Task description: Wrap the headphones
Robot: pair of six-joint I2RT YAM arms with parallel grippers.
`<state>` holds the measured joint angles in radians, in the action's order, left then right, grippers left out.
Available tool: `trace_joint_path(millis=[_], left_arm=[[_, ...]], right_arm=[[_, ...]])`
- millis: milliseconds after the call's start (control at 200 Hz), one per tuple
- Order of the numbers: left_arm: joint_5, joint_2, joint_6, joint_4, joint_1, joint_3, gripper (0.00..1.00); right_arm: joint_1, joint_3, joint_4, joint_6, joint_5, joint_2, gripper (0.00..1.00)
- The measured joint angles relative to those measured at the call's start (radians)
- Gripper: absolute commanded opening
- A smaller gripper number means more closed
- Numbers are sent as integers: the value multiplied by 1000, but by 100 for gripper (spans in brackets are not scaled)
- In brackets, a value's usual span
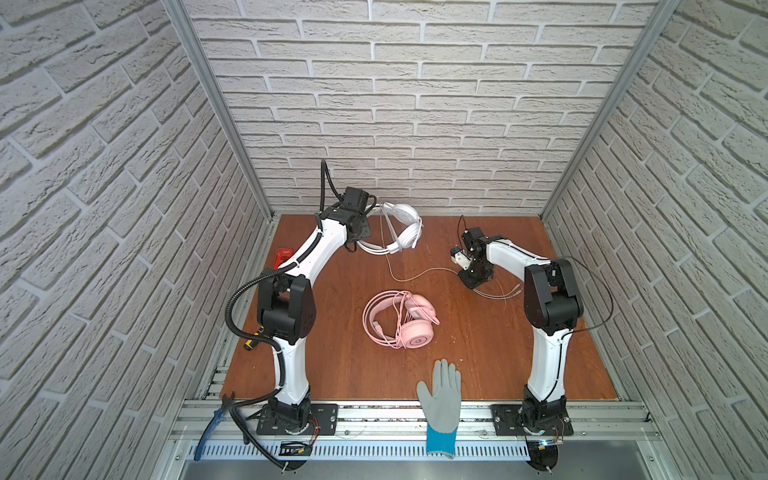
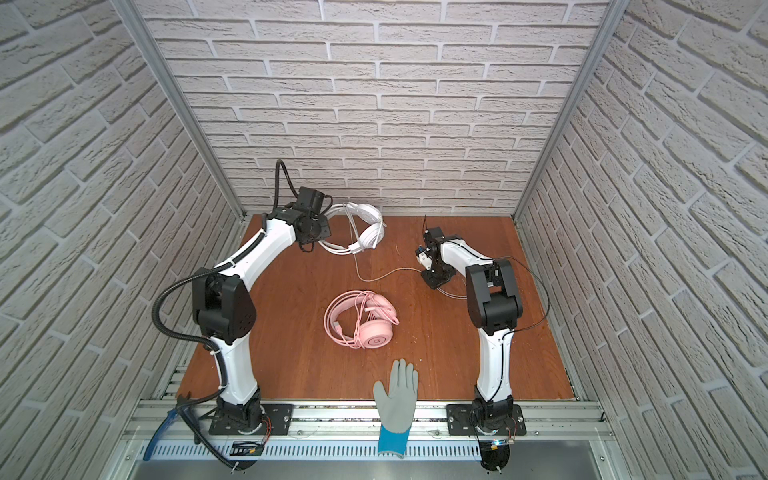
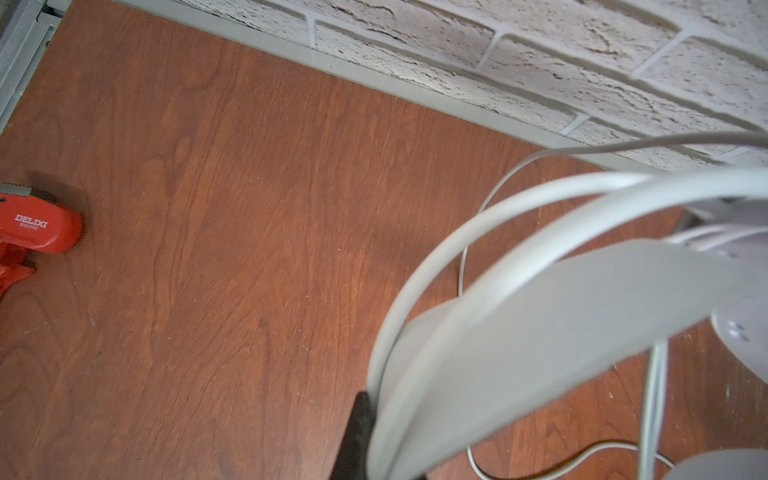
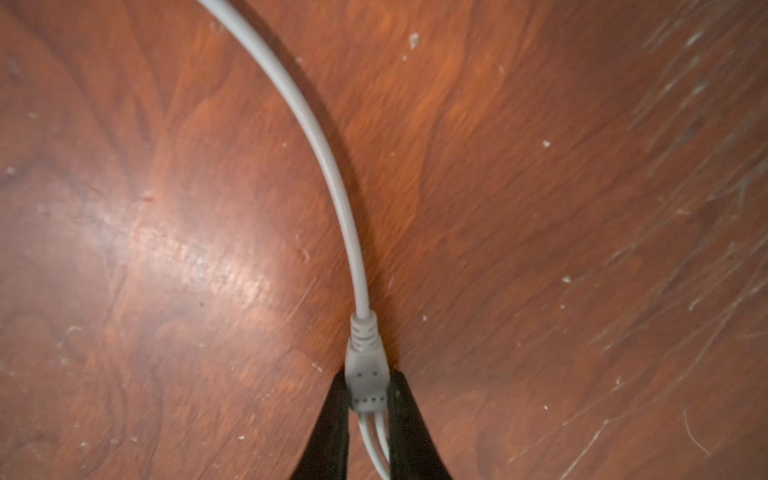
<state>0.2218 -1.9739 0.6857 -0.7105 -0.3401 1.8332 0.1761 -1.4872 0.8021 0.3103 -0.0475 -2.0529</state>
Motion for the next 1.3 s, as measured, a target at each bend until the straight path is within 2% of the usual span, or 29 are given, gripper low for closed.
trace_joint_path(millis=[160, 380, 595, 790, 1000, 1300], left_arm=[[0, -11, 0, -1, 0, 6, 0], [1, -63, -1, -2, 0, 42, 0], [2, -108, -6, -15, -8, 100, 0], [1, -156, -28, -46, -24, 193, 0], [1, -195, -86, -86, -63, 295, 0], [-11, -202, -214, -142, -117, 308, 0]], right_arm=[[10, 135, -39, 81, 100, 192, 6], [19, 121, -53, 266, 261, 443, 6], [21, 34, -26, 407, 391, 478, 5], [25, -19, -2, 488, 492, 483, 6], [25, -51, -49, 476, 553, 488, 5], [24, -98, -178, 354, 451, 483, 6]])
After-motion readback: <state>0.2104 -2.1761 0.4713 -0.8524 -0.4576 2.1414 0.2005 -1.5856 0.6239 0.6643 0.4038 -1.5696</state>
